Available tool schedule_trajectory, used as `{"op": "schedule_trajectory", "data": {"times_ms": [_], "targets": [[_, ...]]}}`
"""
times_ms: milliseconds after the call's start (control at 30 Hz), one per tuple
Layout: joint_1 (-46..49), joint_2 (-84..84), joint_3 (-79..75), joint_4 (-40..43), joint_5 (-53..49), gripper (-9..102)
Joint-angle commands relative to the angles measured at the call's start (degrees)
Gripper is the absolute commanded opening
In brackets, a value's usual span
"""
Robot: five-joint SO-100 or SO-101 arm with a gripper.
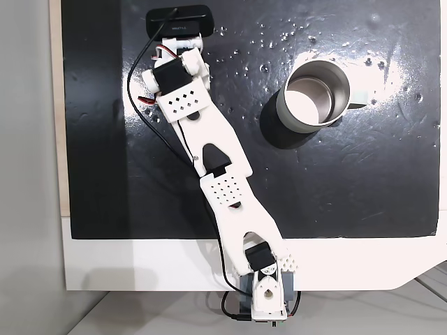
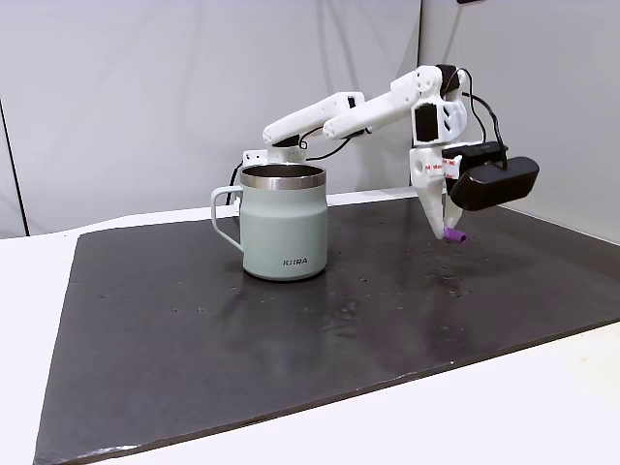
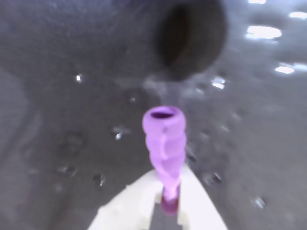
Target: Grasp a pengrip and put it in the cup.
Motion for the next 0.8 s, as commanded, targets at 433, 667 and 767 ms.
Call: {"op": "schedule_trajectory", "data": {"times_ms": [433,667,767], "targets": [[21.80,56.34,40.78,1.14,-4.48,0],[33.93,58.89,41.57,0.97,-8.79,0],[37.09,57.13,40.17,0.88,-10.20,0]]}}
